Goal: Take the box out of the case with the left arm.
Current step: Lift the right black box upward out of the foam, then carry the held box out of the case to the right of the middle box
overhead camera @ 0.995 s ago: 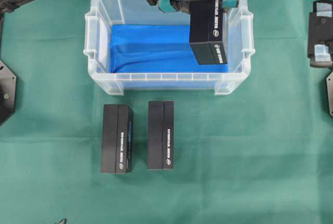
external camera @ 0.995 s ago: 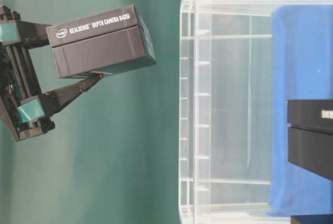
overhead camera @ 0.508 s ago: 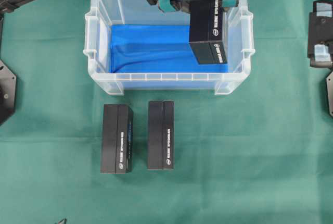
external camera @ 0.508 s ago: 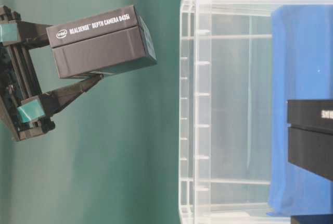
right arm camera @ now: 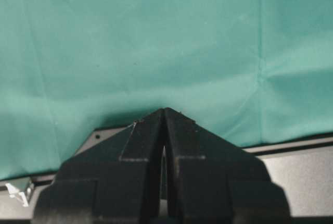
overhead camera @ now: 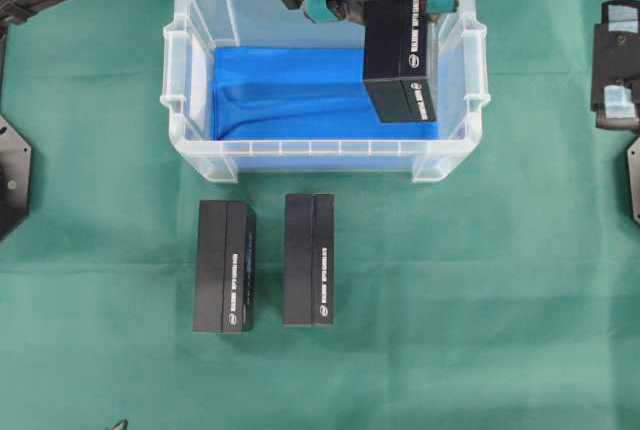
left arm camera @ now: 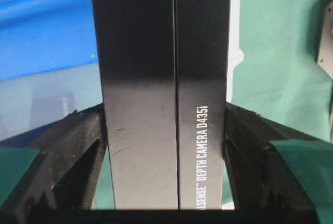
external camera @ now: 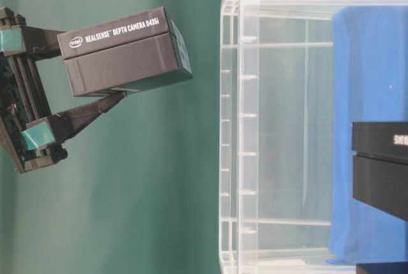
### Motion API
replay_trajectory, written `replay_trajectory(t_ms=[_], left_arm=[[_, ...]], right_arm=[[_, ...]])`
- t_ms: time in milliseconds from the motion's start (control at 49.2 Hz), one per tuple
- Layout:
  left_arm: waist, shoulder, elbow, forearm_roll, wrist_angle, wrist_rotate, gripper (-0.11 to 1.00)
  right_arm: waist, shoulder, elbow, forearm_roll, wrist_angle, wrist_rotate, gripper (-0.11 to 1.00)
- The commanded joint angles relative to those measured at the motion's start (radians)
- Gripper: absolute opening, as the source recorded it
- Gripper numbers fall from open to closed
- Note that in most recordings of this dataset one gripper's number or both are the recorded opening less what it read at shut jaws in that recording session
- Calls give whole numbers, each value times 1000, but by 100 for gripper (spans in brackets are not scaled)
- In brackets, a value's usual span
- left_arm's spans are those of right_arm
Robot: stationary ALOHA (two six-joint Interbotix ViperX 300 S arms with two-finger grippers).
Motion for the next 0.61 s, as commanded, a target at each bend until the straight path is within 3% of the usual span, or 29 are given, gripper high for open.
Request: replay_trajectory(t_ms=[0, 386, 589], left_arm=[[2, -34, -25, 6, -5, -2, 61], [-43, -40, -29, 6, -5, -15, 61], [-133, -46, -26, 6, -3, -92, 61]], right_arm=[[0, -2, -11, -2, -3, 0, 0], [0, -3, -11, -2, -3, 0, 0], [0, -3, -11, 2, -3, 2, 0]])
